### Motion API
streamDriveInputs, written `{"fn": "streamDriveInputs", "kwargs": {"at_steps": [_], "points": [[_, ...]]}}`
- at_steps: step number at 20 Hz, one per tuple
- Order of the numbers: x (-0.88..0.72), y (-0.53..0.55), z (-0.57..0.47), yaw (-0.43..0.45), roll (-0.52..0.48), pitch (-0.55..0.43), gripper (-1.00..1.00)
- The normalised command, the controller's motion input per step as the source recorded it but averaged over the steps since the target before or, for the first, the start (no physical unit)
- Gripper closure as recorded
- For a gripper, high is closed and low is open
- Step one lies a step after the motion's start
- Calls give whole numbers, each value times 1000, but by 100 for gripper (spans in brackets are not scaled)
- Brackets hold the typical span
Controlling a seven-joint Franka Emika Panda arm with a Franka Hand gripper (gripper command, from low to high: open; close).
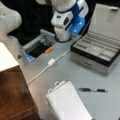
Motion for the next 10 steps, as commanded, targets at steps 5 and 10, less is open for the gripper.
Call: {"fn": "streamDriveInputs", "kwargs": {"at_steps": [5,10], "points": [[116,-272,162,151,-497,125,-100],[126,-121,109,59,-295,186,-100]]}}
